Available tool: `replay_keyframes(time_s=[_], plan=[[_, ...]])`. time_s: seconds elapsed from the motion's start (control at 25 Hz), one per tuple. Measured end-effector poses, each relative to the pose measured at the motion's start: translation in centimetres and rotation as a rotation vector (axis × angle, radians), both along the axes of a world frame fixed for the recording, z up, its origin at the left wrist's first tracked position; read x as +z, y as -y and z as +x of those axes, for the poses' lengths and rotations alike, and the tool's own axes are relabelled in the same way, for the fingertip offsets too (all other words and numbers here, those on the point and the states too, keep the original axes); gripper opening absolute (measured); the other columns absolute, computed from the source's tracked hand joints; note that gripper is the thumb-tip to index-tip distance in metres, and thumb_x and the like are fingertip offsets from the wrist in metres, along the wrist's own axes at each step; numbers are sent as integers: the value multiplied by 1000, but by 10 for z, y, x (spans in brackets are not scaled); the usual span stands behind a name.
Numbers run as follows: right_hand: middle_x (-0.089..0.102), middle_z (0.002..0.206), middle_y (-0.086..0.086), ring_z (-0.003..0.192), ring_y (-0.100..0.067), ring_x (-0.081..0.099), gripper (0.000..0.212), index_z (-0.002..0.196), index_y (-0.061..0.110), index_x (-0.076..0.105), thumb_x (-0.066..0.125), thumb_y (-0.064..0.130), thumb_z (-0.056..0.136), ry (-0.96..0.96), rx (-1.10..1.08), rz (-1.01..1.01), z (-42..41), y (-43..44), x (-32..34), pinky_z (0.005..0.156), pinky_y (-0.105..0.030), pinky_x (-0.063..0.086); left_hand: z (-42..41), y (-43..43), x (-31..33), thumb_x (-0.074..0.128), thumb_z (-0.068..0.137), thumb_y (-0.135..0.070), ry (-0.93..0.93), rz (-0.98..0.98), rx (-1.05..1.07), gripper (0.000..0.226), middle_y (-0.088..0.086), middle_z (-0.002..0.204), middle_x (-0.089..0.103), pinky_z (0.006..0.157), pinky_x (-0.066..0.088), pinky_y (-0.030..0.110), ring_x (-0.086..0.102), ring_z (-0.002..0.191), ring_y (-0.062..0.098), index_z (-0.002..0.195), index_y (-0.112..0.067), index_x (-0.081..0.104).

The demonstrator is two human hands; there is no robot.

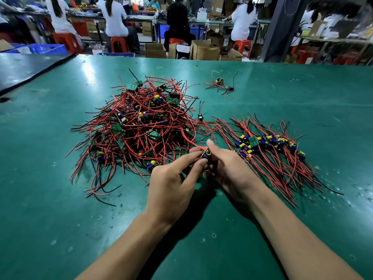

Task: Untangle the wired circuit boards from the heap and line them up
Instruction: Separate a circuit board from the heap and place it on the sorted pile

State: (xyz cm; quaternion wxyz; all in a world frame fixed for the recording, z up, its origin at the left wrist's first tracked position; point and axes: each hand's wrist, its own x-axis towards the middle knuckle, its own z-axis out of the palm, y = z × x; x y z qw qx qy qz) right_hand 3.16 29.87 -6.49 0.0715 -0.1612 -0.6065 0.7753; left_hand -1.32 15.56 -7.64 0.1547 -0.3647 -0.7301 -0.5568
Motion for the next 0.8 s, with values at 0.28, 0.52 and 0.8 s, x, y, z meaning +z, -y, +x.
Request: replay_keyframes(time_s=[0.28, 0.52, 0.8], plan=[[67, 75, 2, 63, -8, 61, 19, 90, 12, 71, 73, 23, 75, -173, -14, -249, 11, -6, 18, 57, -19, 49, 4, 2, 14, 69, 83, -44, 362, -31, -188, 37, 1, 42, 36, 41, 21, 25, 28, 41, 9, 70, -10, 73], [65, 67, 1, 56, -12, 63, 6, 74, 18, 71, 77, 20, 74, -161, 127, -358, 16, -4, 26, 57, -28, 53, -6, 10, 29, 72, 78, -45, 1161, 12, -755, 31, -6, 34, 32, 32, 17, 12, 23, 25, 4, 73, -14, 75], [60, 62, -1, 51, -11, 50, 23, 74, 14, 65, 75, 34, 72, 40, 125, -363, 12, -2, 22, 45, -16, 39, -21, 21, 29, 66, 87, -46, 1416, 41, -1063, 42, -3, 43, 48, 30, 33, 14, 37, 22, 4, 88, -3, 65]])
